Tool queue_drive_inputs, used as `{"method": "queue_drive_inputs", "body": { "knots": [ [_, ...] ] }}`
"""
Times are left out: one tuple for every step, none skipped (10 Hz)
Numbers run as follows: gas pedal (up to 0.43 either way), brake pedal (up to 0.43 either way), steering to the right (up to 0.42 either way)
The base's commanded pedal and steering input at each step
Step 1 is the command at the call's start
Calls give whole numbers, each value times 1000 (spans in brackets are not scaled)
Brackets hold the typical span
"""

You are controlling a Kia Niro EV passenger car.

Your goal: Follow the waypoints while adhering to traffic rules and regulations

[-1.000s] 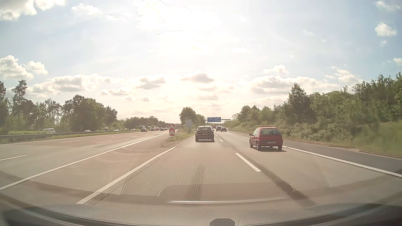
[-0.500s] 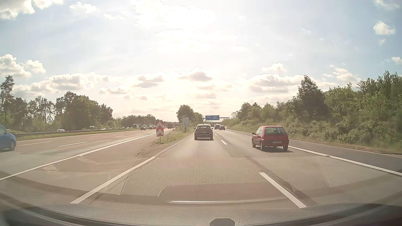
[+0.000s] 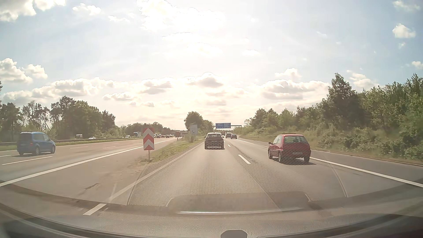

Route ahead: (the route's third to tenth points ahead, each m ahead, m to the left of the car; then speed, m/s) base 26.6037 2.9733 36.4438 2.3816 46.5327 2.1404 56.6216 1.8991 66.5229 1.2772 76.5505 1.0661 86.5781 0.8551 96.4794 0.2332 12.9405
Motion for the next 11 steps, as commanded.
{"method": "queue_drive_inputs", "body": {
  "knots": [
    [110,0,0],
    [110,0,0],
    [110,0,0],
    [110,0,0],
    [110,0,-1],
    [110,0,-1],
    [110,0,-3],
    [110,0,-4],
    [110,0,-5],
    [110,0,-6],
    [110,0,-6]
  ]
}}
